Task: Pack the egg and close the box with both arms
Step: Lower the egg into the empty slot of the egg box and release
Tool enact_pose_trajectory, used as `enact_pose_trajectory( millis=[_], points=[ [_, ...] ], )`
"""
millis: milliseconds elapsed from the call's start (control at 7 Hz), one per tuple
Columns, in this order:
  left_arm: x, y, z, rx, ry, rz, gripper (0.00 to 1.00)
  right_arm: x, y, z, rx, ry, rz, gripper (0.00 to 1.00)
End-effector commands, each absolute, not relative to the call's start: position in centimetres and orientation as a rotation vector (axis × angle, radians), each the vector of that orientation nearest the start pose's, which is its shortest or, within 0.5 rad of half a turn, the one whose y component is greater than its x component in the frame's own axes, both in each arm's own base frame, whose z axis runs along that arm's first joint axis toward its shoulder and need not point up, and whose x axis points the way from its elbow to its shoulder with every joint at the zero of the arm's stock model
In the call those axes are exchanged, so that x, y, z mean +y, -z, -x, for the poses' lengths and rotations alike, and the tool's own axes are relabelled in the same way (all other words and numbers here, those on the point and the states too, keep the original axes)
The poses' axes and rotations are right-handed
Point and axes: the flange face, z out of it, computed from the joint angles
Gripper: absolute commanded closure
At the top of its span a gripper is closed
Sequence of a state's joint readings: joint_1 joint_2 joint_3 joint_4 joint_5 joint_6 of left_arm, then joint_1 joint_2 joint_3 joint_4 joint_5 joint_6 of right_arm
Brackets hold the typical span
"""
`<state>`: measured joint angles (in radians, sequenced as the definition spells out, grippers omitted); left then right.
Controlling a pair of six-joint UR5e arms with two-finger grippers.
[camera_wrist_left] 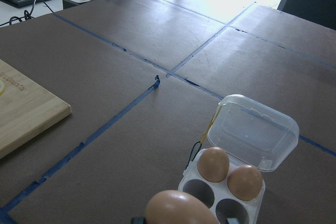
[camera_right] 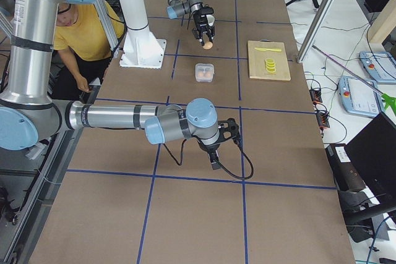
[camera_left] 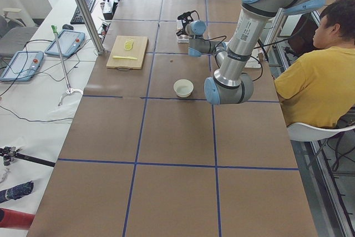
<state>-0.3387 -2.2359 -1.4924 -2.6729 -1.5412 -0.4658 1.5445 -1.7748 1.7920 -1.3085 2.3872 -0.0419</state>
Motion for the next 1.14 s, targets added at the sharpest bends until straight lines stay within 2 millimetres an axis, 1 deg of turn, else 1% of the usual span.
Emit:
enact_pose_trajectory(
  millis=[0, 143, 286, 429, 714, 857, 1000],
  points=[
    [-34.1, -15.3, -64.3, 1.233, -0.559, -1.186, 0.98, -42.1, -61.1, -5.7, -0.807, 0.161, -0.275, 0.0],
    [-34.5, -14.7, -65.7, 1.219, -0.567, -1.185, 0.95, -42.1, -61.1, -6.0, -0.807, 0.154, -0.278, 0.0],
    [-34.8, -14.6, -66.7, 1.204, -0.567, -1.18, 0.9, -42.0, -61.1, -6.0, -0.807, 0.153, -0.277, 0.0],
    [-35.0, -14.3, -68.0, 1.169, -0.539, -1.19, 0.82, -42.0, -61.2, -6.1, -0.807, 0.15, -0.278, 0.0],
    [-34.6, -14.2, -68.2, 1.171, -0.54, -1.19, 0.75, -42.0, -61.1, -6.3, -0.806, 0.147, -0.281, 0.0],
    [-34.7, -14.5, -68.0, 1.171, -0.541, -1.189, 0.68, -42.0, -61.2, -6.3, -0.806, 0.146, -0.28, 0.0],
    [-34.6, -15.0, -67.8, 1.17, -0.545, -1.185, 0.64, -41.9, -61.2, -6.3, -0.808, 0.146, -0.278, 0.0]
  ],
)
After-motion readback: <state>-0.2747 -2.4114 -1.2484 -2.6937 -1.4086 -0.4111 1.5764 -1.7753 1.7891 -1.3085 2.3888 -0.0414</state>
